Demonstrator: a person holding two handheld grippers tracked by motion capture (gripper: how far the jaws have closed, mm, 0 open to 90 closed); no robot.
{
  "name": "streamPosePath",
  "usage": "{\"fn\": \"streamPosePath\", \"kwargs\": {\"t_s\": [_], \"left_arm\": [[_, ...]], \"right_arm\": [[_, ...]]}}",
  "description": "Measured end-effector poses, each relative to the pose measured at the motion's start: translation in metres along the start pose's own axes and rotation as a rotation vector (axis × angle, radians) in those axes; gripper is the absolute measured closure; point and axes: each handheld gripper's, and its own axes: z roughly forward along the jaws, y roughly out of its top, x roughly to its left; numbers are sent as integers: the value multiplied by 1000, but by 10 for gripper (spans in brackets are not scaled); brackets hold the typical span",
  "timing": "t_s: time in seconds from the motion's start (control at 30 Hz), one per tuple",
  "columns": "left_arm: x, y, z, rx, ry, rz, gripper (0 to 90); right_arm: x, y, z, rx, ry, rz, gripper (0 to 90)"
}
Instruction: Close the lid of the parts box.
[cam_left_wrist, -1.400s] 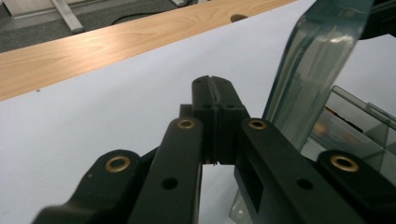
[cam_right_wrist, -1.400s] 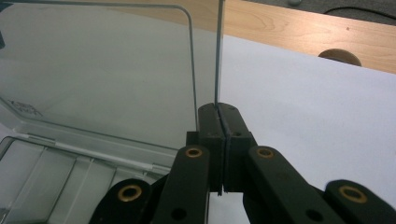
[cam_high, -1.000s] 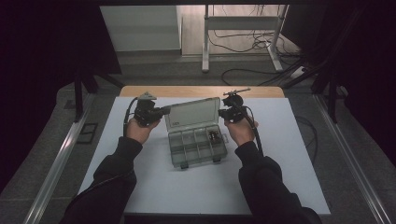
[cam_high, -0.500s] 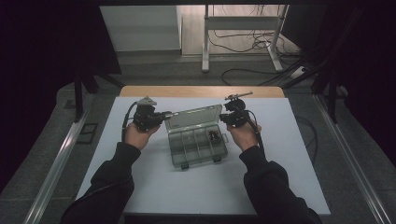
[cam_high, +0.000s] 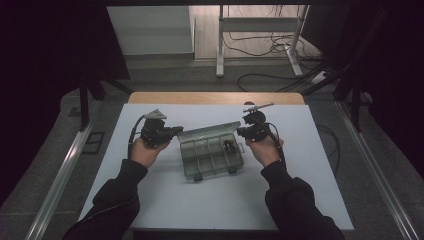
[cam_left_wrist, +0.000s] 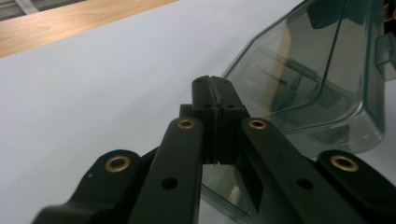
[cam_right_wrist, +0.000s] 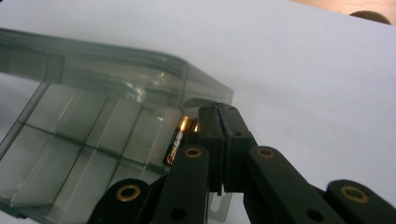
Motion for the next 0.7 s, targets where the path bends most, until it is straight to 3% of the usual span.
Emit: {"fn": "streamPosePath", "kwargs": {"t_s": [0.57,0.7], "left_arm": [[-15,-10,-5,24,-34,6,890],[-20,-13,-5,34,-39,4,890]], "right_arm": [[-10,-22,-6,43,26,-1,888],[-8,-25,-9,48,30,-31,888]]}}
